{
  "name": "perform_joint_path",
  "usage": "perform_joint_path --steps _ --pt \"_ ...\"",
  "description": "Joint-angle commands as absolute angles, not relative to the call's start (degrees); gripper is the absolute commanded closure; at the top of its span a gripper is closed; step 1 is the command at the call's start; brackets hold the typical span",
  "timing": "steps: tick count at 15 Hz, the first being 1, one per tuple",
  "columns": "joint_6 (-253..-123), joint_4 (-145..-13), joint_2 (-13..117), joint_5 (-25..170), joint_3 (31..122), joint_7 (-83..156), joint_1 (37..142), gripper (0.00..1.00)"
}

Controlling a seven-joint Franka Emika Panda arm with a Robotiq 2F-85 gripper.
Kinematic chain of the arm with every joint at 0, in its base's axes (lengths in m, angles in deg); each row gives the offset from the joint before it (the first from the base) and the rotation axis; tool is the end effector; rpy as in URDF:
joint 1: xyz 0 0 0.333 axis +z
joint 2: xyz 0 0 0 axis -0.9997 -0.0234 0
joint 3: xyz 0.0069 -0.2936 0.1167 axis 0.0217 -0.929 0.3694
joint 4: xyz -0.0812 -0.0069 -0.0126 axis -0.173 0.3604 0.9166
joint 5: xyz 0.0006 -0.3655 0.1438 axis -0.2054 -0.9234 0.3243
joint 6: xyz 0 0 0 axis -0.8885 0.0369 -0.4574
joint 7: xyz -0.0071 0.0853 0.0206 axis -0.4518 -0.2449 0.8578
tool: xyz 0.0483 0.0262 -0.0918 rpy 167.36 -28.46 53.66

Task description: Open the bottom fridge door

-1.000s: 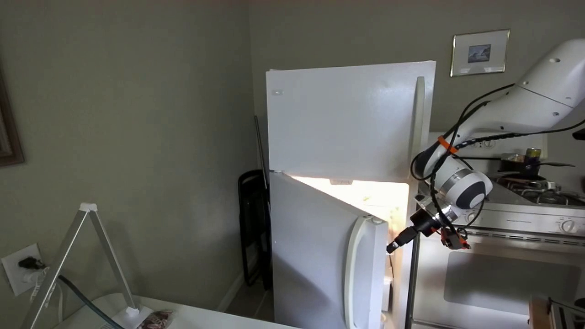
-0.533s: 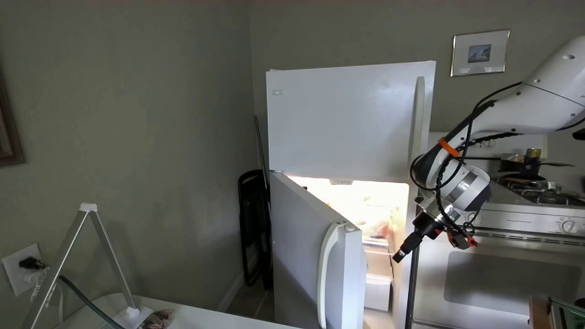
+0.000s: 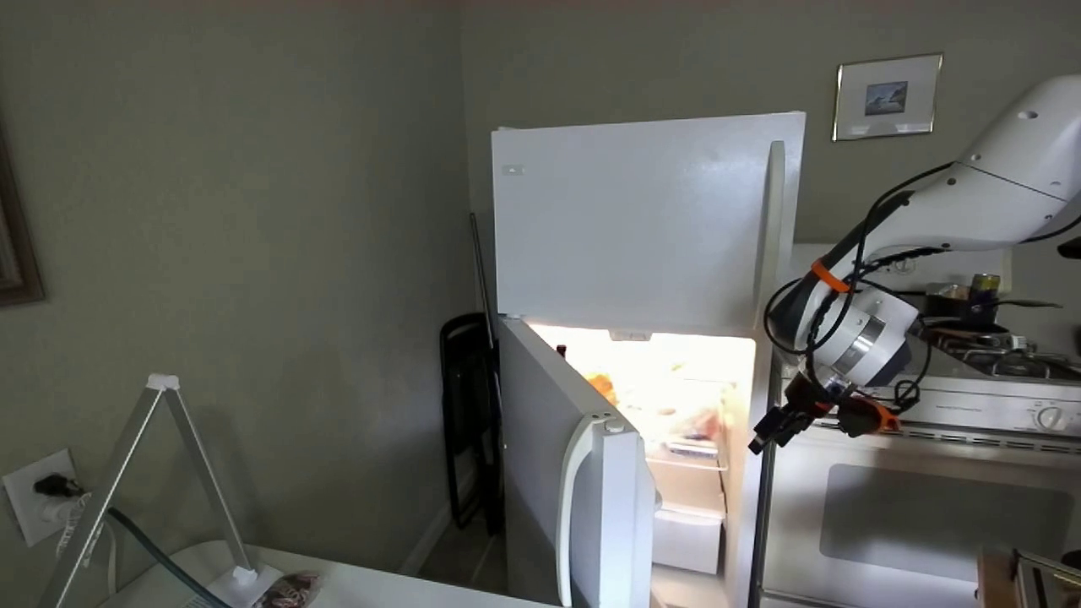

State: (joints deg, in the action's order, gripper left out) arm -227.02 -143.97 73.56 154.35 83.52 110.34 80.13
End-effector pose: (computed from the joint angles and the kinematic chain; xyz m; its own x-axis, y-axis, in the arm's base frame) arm 0.3645 -0.1104 0.2594 0.8691 -0.2465 0.4288 -0.1933 -0.9673 -0.1643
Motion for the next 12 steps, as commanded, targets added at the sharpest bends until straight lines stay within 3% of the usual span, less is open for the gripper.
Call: perform_joint_path --steps 1,12 --pt "-233.6 -143.2 71.0 151.9 82.9 102.3 78.3 0.00" --pt "-235.8 -141.1 70.3 152.2 82.5 95.8 77.0 0.00"
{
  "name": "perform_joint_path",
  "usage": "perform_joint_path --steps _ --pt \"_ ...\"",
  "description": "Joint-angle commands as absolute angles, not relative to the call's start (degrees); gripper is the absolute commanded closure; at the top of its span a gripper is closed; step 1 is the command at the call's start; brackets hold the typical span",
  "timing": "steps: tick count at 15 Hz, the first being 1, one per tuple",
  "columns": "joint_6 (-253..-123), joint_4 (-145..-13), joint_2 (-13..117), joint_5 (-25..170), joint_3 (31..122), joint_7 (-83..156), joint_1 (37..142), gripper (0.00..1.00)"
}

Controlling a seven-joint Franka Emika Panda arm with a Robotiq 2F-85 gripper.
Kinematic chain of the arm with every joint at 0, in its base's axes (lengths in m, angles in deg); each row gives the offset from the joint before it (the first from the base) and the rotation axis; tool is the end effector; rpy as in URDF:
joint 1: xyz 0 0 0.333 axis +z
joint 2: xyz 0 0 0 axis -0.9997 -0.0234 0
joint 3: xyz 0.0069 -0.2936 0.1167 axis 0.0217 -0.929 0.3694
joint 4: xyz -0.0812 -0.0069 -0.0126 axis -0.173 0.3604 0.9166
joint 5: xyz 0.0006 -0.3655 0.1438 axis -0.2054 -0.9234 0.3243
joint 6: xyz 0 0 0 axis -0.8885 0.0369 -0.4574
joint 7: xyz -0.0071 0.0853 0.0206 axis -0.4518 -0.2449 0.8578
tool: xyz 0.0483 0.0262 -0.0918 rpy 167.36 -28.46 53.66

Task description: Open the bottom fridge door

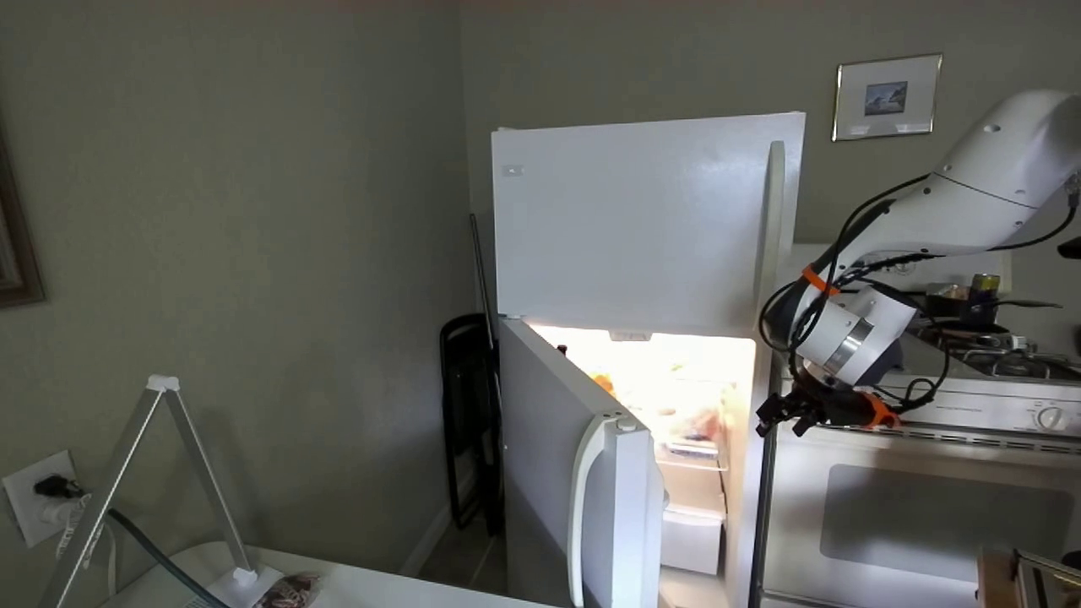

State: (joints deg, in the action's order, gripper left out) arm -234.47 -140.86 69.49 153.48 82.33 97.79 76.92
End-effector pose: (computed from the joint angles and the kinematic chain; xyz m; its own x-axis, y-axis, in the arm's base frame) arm 0.3673 -0.1539 0.2607 0.7510 -0.4983 0.4331 -0.4857 -0.8613 -0.1488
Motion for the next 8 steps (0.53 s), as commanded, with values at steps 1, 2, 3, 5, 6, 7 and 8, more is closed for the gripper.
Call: perform_joint_path --steps 1,2,3,5,6,7,8 --pt "-237.5 -141.2 70.9 151.9 82.7 98.1 77.1 0.00" --pt "-238.1 -141.2 71.2 151.2 82.6 99.5 77.1 0.00" --pt "-236.6 -140.5 69.9 152.8 82.4 98.7 77.0 0.00" --pt "-237.4 -140.4 70.2 152.3 82.4 99.3 77.0 0.00" --pt "-237.4 -140.4 70.3 152.3 82.4 99.5 77.0 0.00" --pt "-237.4 -140.4 70.4 152.2 82.4 99.6 77.0 0.00" --pt "-237.4 -140.4 70.4 152.2 82.4 99.6 77.0 0.00"
